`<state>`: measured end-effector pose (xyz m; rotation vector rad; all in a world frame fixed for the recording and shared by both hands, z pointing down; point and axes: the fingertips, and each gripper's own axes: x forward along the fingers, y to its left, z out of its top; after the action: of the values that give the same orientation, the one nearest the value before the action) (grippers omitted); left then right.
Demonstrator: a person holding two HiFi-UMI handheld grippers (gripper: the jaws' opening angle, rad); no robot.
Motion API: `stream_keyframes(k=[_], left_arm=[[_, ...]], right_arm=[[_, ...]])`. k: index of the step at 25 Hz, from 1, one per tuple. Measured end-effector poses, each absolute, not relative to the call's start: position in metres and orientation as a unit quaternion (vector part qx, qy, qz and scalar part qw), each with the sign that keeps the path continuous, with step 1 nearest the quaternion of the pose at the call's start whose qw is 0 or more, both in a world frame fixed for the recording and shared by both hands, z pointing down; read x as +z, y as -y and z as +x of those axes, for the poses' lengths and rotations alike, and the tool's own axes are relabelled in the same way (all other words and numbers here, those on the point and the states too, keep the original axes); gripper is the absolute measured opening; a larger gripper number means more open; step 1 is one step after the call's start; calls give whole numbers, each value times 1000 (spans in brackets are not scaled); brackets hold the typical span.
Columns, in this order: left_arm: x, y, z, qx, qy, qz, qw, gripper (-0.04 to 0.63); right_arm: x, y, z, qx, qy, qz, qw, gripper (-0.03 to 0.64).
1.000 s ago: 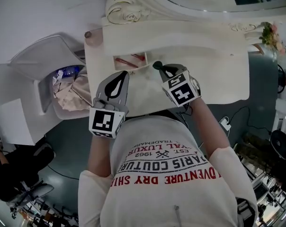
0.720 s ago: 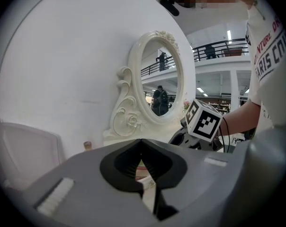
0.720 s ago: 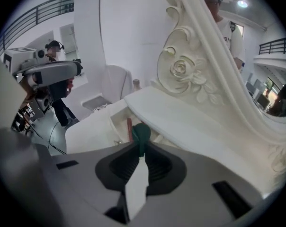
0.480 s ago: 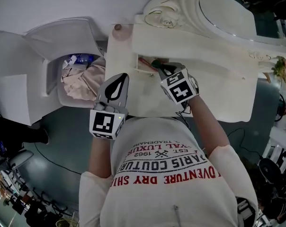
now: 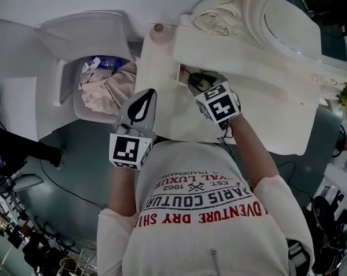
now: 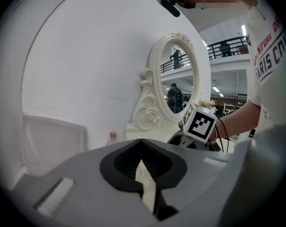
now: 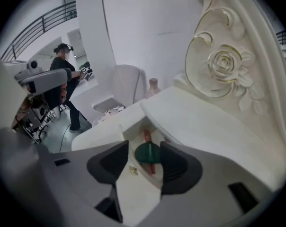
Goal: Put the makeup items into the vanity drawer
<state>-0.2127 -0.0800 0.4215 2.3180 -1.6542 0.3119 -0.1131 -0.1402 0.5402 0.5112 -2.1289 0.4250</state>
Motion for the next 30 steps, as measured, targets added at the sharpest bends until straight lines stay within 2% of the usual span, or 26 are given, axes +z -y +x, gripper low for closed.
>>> stream_keyframes(k=[10, 14, 21, 30], left_arm=[[412, 84, -202, 107, 550, 819, 123, 9], [408, 87, -190, 119, 535, 829, 112, 9], [390, 101, -159, 107, 503, 853, 91, 9], [356, 111, -108, 92, 456, 883, 62, 9]], right_arm=[[517, 143, -100, 170, 859, 247, 414, 192], [492, 145, -84, 183, 863, 291, 371, 68], [446, 141, -43, 145, 872, 355, 303, 14], [369, 128, 13, 67, 882, 426, 190, 8]])
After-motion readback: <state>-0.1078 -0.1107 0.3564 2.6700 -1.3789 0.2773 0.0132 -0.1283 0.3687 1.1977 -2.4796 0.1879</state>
